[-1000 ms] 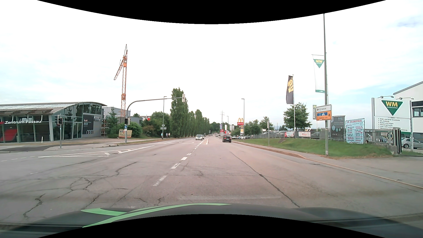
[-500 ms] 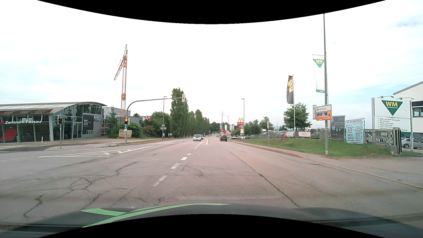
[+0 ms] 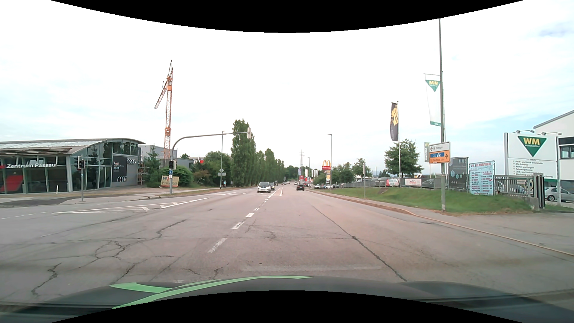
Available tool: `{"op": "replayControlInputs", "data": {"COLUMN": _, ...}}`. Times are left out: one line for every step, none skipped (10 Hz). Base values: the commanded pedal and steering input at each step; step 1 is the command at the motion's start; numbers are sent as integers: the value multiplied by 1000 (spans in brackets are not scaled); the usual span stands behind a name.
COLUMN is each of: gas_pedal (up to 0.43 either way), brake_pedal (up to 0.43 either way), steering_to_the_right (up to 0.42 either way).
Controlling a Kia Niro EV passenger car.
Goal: Follow the waypoints while adhering to traffic rules and regulations
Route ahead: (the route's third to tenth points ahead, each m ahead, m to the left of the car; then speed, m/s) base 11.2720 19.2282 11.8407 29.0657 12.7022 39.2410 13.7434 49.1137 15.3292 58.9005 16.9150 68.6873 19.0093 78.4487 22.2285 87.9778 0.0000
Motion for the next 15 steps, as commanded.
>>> {"op": "replayControlInputs", "data": {"gas_pedal": 0, "brake_pedal": 256, "steering_to_the_right": -9}}
{"op": "replayControlInputs", "data": {"gas_pedal": 0, "brake_pedal": 256, "steering_to_the_right": -9}}
{"op": "replayControlInputs", "data": {"gas_pedal": 0, "brake_pedal": 256, "steering_to_the_right": -9}}
{"op": "replayControlInputs", "data": {"gas_pedal": 0, "brake_pedal": 256, "steering_to_the_right": -9}}
{"op": "replayControlInputs", "data": {"gas_pedal": 0, "brake_pedal": 256, "steering_to_the_right": -9}}
{"op": "replayControlInputs", "data": {"gas_pedal": 0, "brake_pedal": 256, "steering_to_the_right": -9}}
{"op": "replayControlInputs", "data": {"gas_pedal": 0, "brake_pedal": 256, "steering_to_the_right": -9}}
{"op": "replayControlInputs", "data": {"gas_pedal": 0, "brake_pedal": 256, "steering_to_the_right": -9}}
{"op": "replayControlInputs", "data": {"gas_pedal": 0, "brake_pedal": 256, "steering_to_the_right": -9}}
{"op": "replayControlInputs", "data": {"gas_pedal": 0, "brake_pedal": 256, "steering_to_the_right": -9}}
{"op": "replayControlInputs", "data": {"gas_pedal": 0, "brake_pedal": 256, "steering_to_the_right": -9}}
{"op": "replayControlInputs", "data": {"gas_pedal": 0, "brake_pedal": 256, "steering_to_the_right": -9}}
{"op": "replayControlInputs", "data": {"gas_pedal": 0, "brake_pedal": 262, "steering_to_the_right": -9}}
{"op": "replayControlInputs", "data": {"gas_pedal": 0, "brake_pedal": 262, "steering_to_the_right": -9}}
{"op": "replayControlInputs", "data": {"gas_pedal": 0, "brake_pedal": 256, "steering_to_the_right": -9}}
